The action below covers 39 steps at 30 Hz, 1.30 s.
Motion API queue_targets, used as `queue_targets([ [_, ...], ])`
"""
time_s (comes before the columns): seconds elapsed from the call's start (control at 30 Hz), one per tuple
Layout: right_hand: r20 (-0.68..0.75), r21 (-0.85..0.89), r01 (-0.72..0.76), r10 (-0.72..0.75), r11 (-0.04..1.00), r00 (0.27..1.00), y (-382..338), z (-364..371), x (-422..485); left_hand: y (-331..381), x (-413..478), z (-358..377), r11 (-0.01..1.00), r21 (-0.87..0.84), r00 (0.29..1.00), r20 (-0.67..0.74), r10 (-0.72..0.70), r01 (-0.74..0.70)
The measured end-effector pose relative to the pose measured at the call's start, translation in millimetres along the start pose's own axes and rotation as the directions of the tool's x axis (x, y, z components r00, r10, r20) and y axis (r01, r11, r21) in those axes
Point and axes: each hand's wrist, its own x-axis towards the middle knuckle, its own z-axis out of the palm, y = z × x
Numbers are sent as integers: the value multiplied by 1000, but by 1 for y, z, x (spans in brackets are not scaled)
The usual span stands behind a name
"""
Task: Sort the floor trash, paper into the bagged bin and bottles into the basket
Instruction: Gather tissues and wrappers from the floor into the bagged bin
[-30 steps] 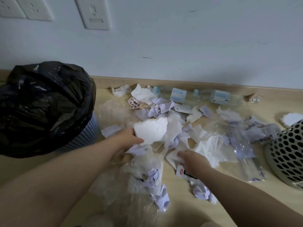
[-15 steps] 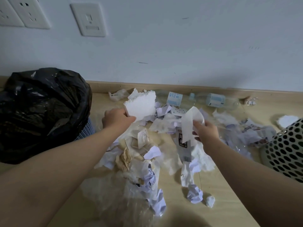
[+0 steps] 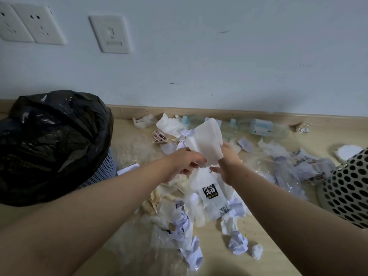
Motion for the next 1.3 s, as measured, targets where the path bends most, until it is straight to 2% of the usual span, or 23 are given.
queue_targets([
  [0.1, 1, -252, 128, -132, 959, 991, 5, 6, -2, -5, -1, -4, 997, -71, 1000, 5, -29, 30],
  [0.2, 80, -554, 319, -332, 769, 940, 12, 12, -3, -11, 1, -13, 980, -178, 995, 53, -82, 90],
  [0.27, 149, -646, 416, -430, 639, 891, 15, 15, -4, -12, 2, -19, 960, -253, 993, 55, -106, 117],
  [0.33, 245, -658, 509, -482, 555, 842, 17, 16, -5, -14, 4, -23, 948, -290, 989, -23, -146, 133],
  [0.4, 347, -684, 549, -448, 481, 824, 22, 16, -4, -17, 5, -26, 942, -306, 975, -125, -183, 137],
  [0.47, 405, -735, 532, -358, 420, 841, 27, 13, -5, -22, 7, -28, 946, -295, 958, -203, -201, 136],
  [0.57, 461, -746, 552, -308, 372, 832, 32, 7, -8, -30, 11, -32, 956, -263, 923, -318, -217, 134],
  [0.63, 487, -749, 560, -280, 355, 828, 34, 2, -10, -34, 12, -34, 960, -247, 914, -344, -217, 135],
  [0.7, 502, -736, 565, -257, 375, 825, 37, -1, -10, -37, 13, -36, 961, -239, 911, -351, -217, 137],
  [0.73, 481, -721, 550, -266, 422, 835, 39, -2, -10, -36, 13, -37, 958, -255, 910, -352, -218, 130],
  [0.77, 420, -690, 510, -290, 514, 860, 40, -3, -9, -35, 12, -38, 949, -294, 911, -349, -219, 115],
  [0.83, 192, -543, 355, -300, 761, 935, 40, -3, -8, -29, 10, -41, 907, -415, 919, -327, -220, 70],
  [0.9, 20, -372, 195, -202, 908, 979, 39, -4, -6, -22, 9, -43, 847, -531, 938, -276, -211, 34],
  [0.97, 24, -303, 92, -89, 949, 996, 38, -2, -6, -14, 6, -42, 801, -597, 963, -193, -186, 35],
  [1.07, 190, -260, 34, 16, 965, 982, 41, 6, -7, -2, 0, -30, 744, -664, 990, -40, -137, 76],
  [1.13, 244, -214, -5, 58, 977, 968, 43, 13, -6, 7, -2, -19, 716, -692, 995, 37, -94, 94],
  [1.2, 206, -173, -8, 44, 985, 978, 41, 19, -6, 15, -2, -12, 712, -697, 996, 55, -65, 85],
  [1.3, 70, -199, -6, 20, 980, 997, 41, 12, 0, 22, 0, -17, 718, -695, 999, 1, -43, 32],
])
